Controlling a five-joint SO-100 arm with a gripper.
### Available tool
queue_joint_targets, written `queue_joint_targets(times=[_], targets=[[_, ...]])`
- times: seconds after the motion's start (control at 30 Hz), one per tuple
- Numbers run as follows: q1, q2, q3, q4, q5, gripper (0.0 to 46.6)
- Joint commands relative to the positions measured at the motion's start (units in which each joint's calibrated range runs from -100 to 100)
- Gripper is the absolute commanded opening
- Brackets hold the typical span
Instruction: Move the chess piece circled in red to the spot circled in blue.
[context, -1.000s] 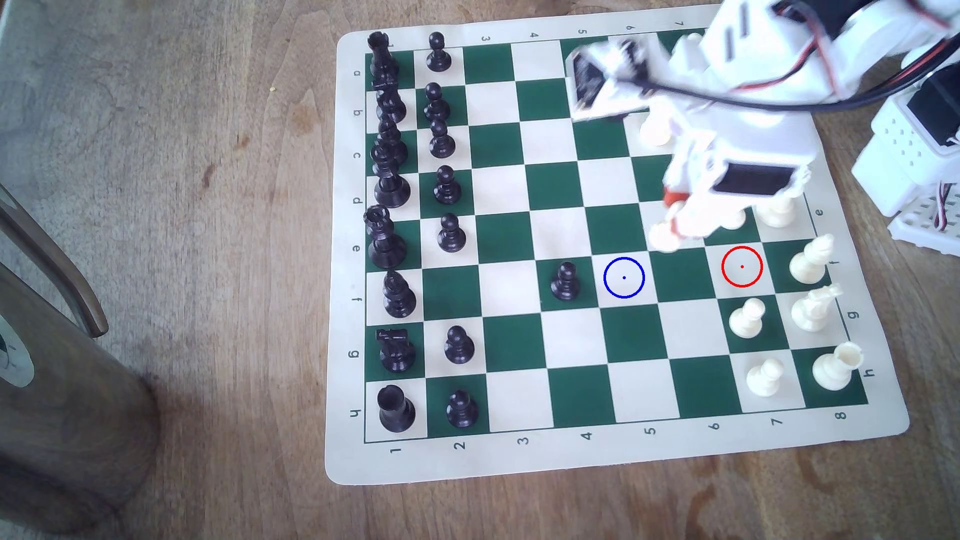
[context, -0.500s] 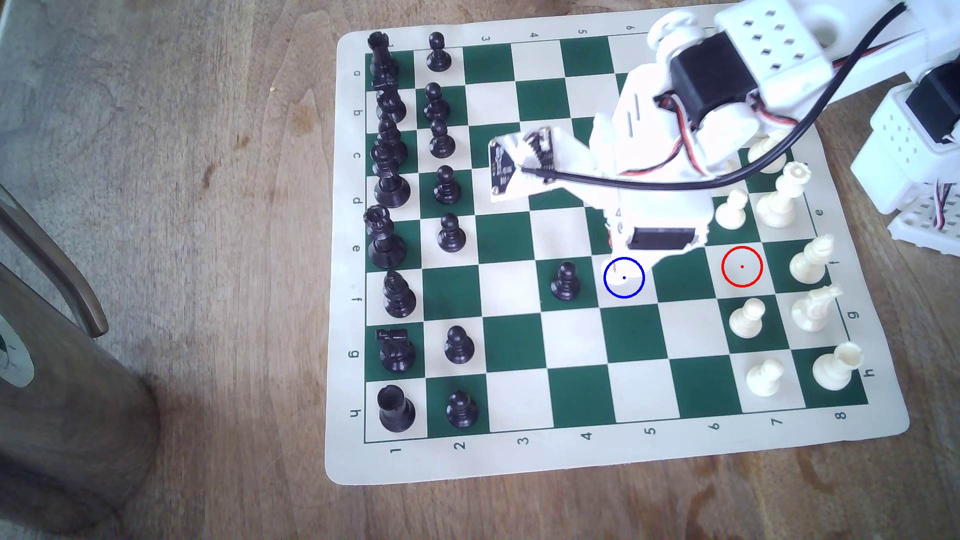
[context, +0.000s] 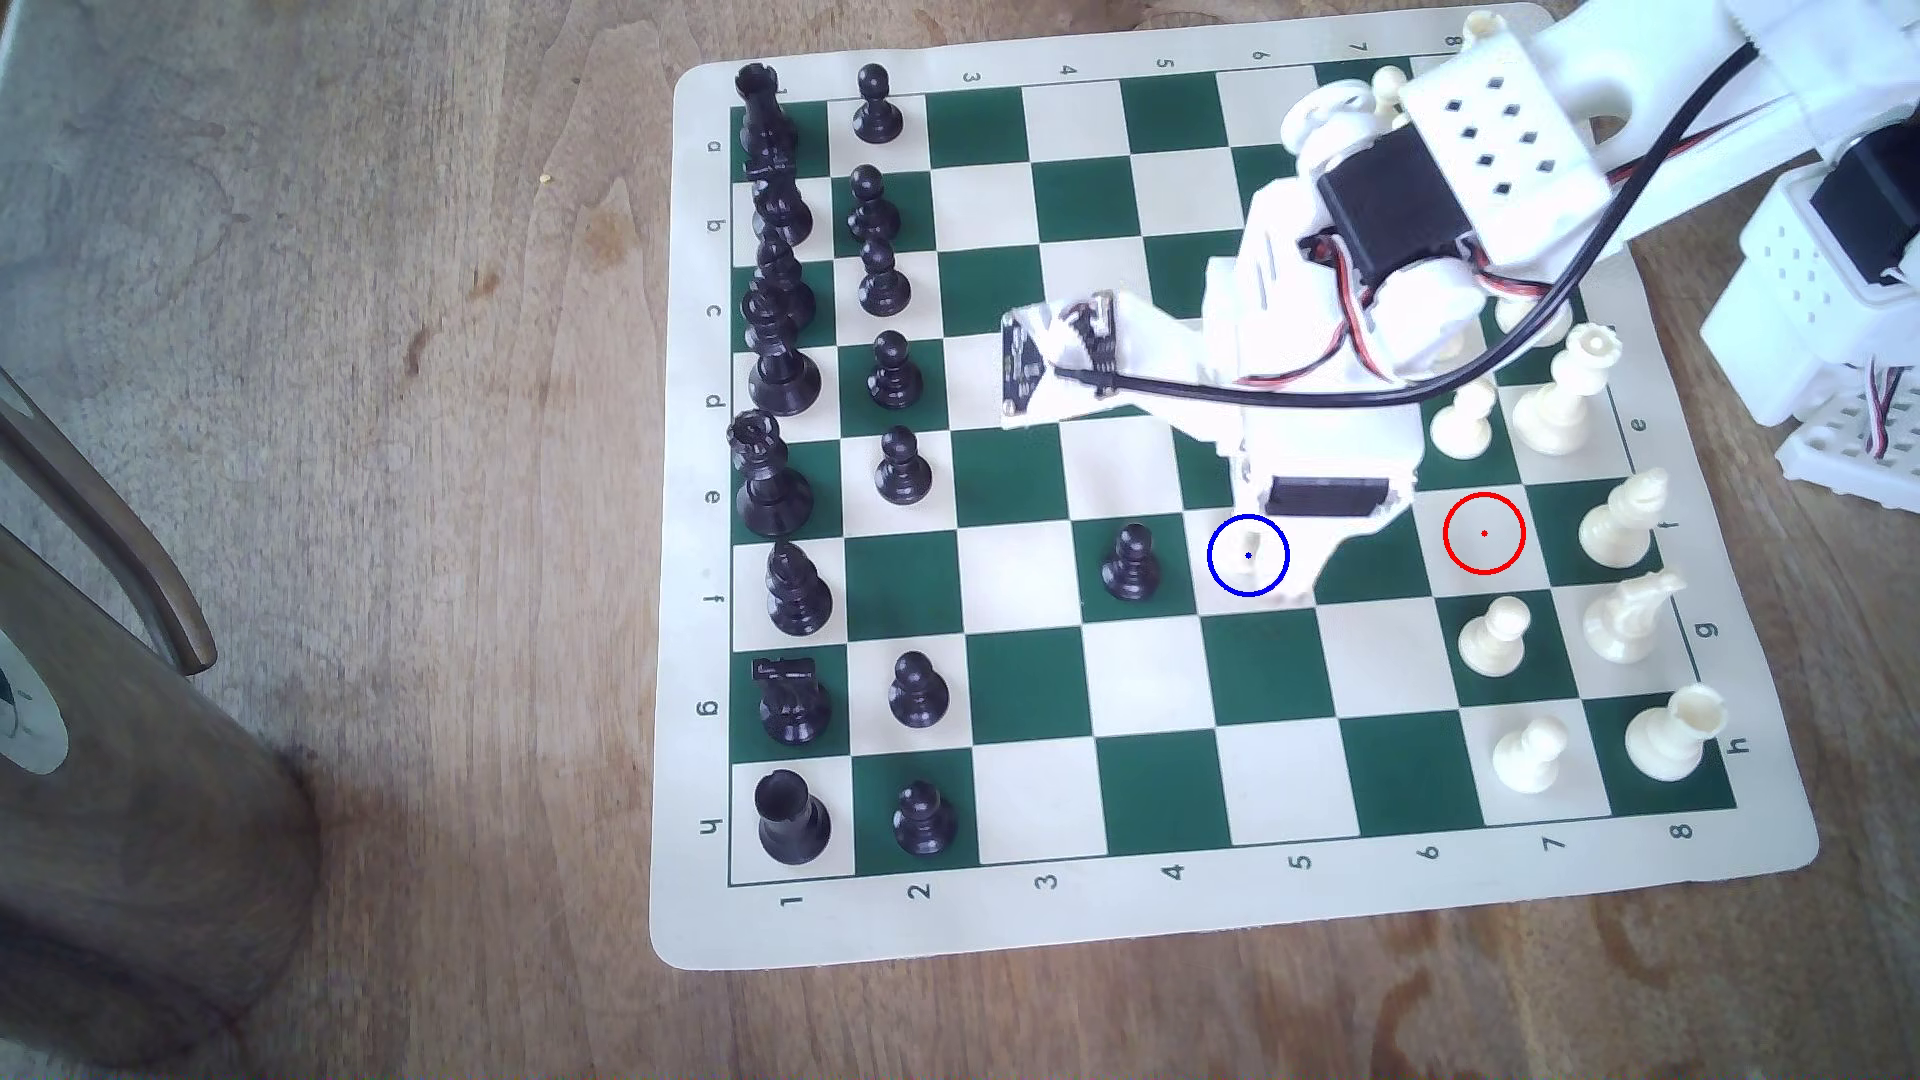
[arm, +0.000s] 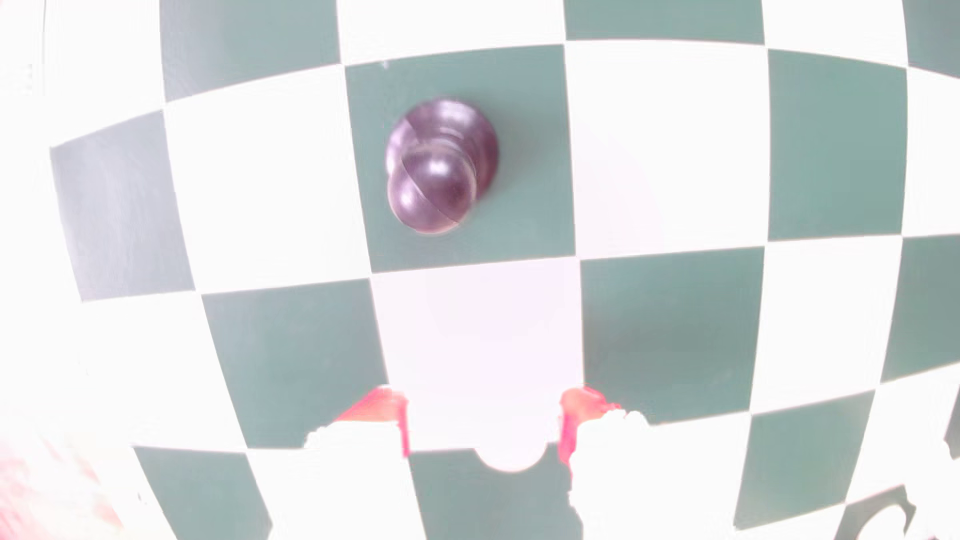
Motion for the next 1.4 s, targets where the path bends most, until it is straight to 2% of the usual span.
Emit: queue_joint_targets(times=[0.0,0.3,0.47,0.63,0.73,0.83,0.93,1.03,1.23,1.37], targets=[[0.8,-7.0,-0.1,-1.4,-0.4,27.1],[1.6,-17.6,0.4,0.5,-0.2,28.1],[1.6,-29.3,7.4,0.5,0.2,30.3],[4.6,-43.4,26.7,-14.4,1.6,31.8],[8.6,-52.5,38.8,-23.7,1.7,33.7],[12.4,-61.7,49.7,-33.3,2.9,34.1],[14.1,-68.5,55.7,-39.3,4.1,29.5],[15.4,-72.7,58.3,-39.9,4.7,19.2],[16.3,-86.1,62.5,-39.9,7.0,12.7],[16.1,-94.0,62.8,-40.3,7.4,3.4]])
